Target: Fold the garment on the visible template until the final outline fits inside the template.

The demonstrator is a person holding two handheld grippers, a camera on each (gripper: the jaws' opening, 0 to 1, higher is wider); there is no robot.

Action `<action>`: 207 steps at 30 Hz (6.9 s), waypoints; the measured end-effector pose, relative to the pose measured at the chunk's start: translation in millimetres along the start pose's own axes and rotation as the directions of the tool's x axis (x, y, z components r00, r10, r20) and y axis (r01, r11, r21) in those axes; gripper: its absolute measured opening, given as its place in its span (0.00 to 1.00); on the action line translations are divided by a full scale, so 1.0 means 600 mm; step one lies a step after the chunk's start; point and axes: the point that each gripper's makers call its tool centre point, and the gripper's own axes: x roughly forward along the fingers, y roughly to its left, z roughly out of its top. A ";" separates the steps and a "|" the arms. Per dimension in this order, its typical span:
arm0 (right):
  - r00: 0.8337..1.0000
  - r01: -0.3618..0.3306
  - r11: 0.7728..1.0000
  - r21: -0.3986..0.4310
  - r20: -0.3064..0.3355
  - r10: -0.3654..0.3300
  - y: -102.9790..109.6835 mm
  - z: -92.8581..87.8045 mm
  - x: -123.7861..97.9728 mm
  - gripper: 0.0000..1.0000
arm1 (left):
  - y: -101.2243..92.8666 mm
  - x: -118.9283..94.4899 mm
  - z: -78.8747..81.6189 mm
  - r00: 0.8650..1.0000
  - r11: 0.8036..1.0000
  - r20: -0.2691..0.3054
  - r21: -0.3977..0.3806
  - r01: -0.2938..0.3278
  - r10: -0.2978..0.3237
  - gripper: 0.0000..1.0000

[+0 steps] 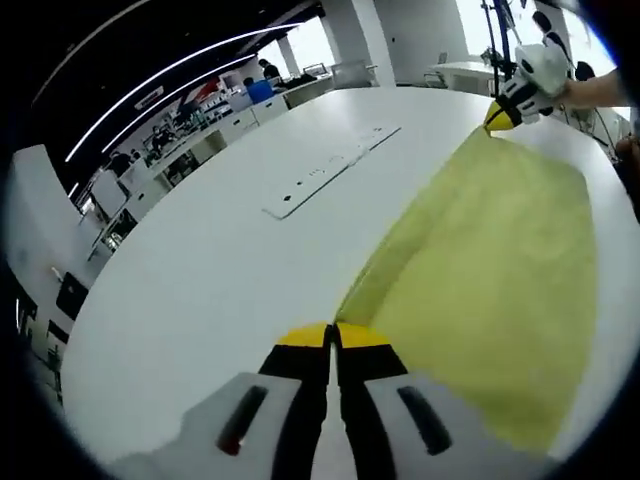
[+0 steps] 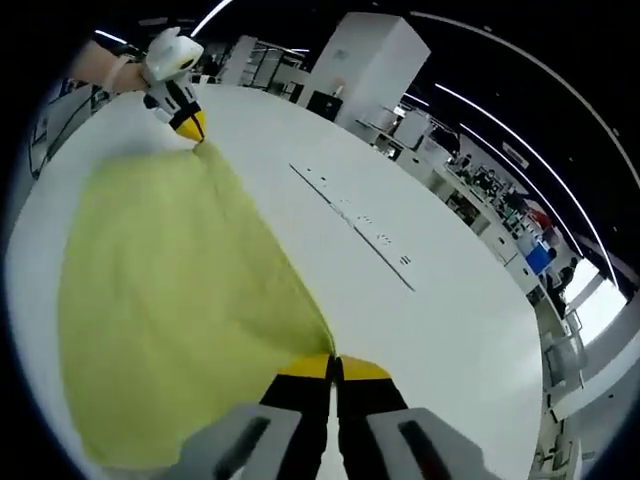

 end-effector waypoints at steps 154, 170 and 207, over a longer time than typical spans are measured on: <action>0.924 -0.381 0.694 0.611 0.246 0.291 0.320 -0.125 -0.283 0.00 | -0.310 -0.279 -0.216 0.955 0.755 0.123 -0.588 0.290 -0.271 0.00; 0.927 -0.372 0.736 0.565 0.259 0.270 0.307 -0.117 -0.309 0.30 | -0.298 -0.306 -0.210 0.957 0.817 0.183 -0.500 0.287 -0.224 0.38; 0.951 -0.271 0.815 0.513 0.276 0.143 0.273 -0.081 -0.356 1.00 | -0.275 -0.352 -0.181 0.963 0.867 0.248 -0.451 0.213 -0.107 0.99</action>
